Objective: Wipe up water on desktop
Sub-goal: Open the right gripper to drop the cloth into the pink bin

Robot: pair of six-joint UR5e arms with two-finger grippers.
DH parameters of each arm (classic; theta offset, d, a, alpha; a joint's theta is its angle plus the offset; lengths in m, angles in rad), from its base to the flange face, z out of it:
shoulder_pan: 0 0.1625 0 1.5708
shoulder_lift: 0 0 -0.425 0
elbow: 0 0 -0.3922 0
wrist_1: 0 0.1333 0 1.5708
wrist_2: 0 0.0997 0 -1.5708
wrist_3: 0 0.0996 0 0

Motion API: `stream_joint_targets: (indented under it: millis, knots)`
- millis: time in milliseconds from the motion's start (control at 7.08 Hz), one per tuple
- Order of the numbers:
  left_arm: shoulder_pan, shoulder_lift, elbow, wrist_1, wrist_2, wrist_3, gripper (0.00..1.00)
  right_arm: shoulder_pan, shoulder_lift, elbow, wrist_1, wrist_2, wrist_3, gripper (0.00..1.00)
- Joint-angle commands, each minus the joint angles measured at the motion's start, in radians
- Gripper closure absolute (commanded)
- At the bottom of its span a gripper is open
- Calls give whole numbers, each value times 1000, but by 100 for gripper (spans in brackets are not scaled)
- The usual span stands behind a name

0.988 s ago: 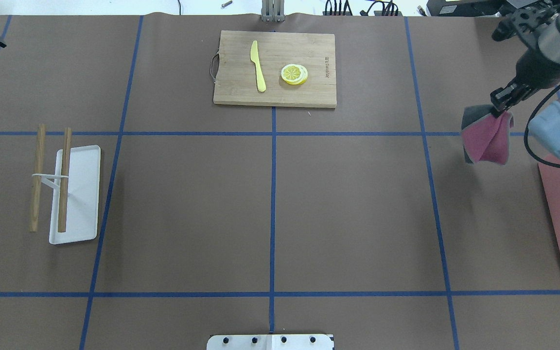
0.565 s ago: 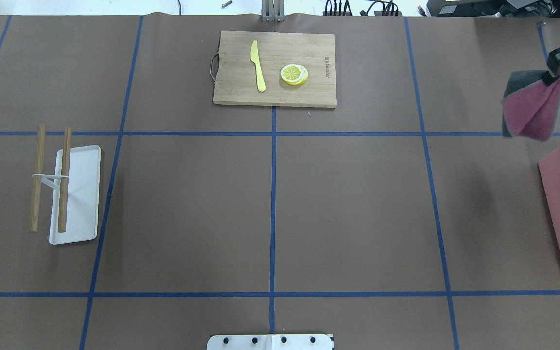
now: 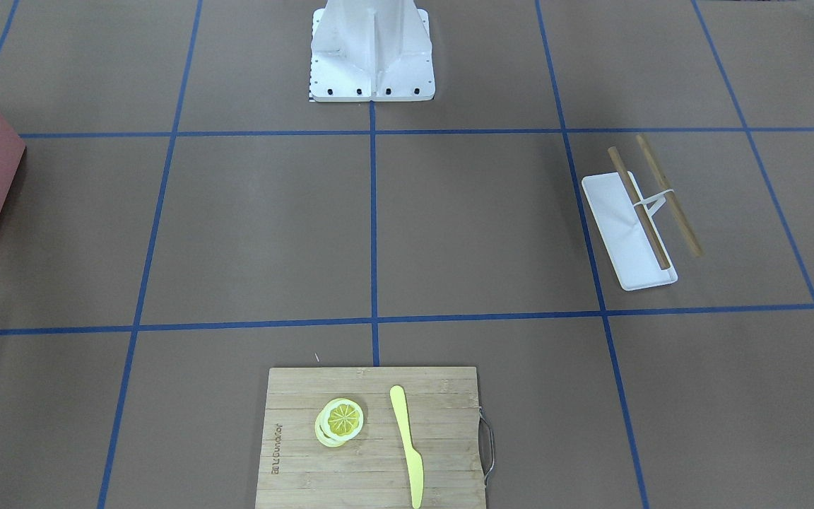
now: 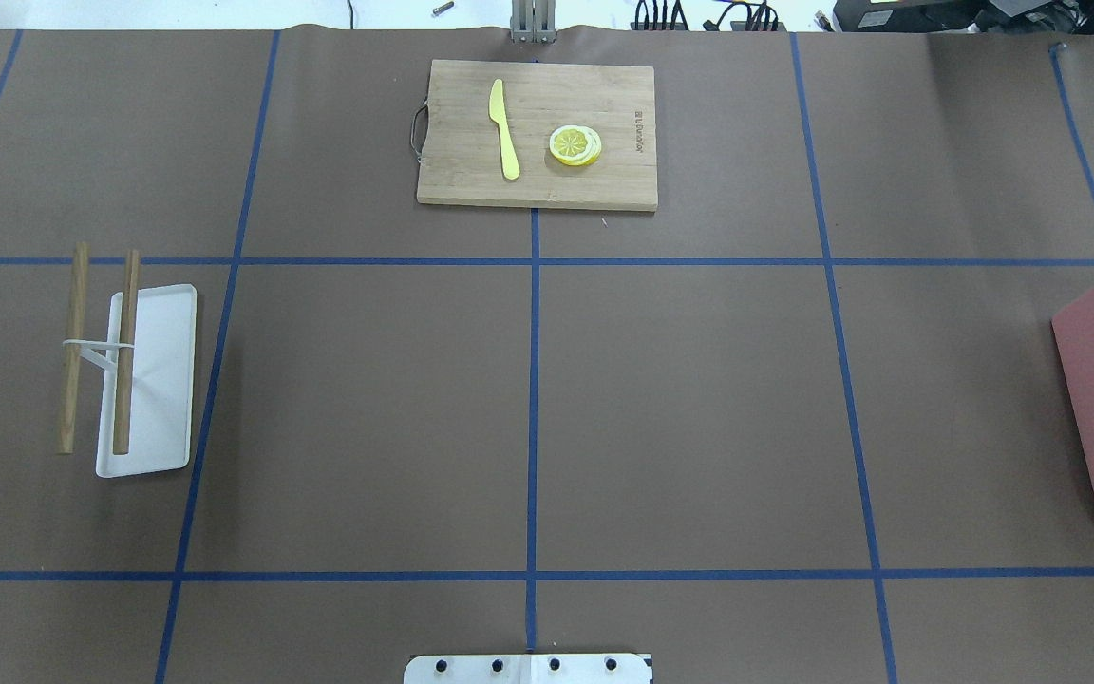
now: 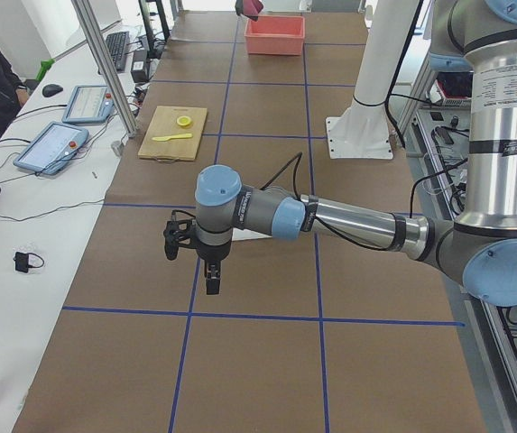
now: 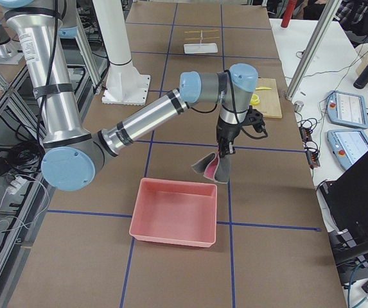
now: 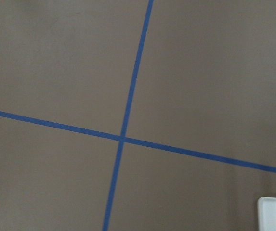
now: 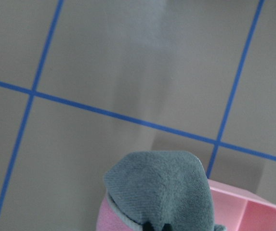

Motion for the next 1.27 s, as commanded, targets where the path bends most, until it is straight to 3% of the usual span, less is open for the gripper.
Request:
stream_joint_targets:
  millis: [0,141,282,424,565,988,1129]
  knots:
    - [-11,18,23,-6,-4,25,2,17,-178,-1,-5,-30,-118,100]
    - [-11,18,23,-7,1,25,2,17,-191,-6,-5,-38,-116,100]
    - [-11,18,23,-7,1,25,2,15,-202,-12,-5,-62,-111,47]
    - [-11,18,25,-7,1,25,2,17,-208,-26,-5,-62,-99,0]
    - [-9,16,29,-7,1,25,2,28,-194,-67,71,-56,-88,0]
    - [-9,16,40,-4,4,24,2,34,-202,-222,458,-65,-81,0]
    - [-11,9,44,-1,4,25,2,69,-185,-243,516,-53,-18,0]
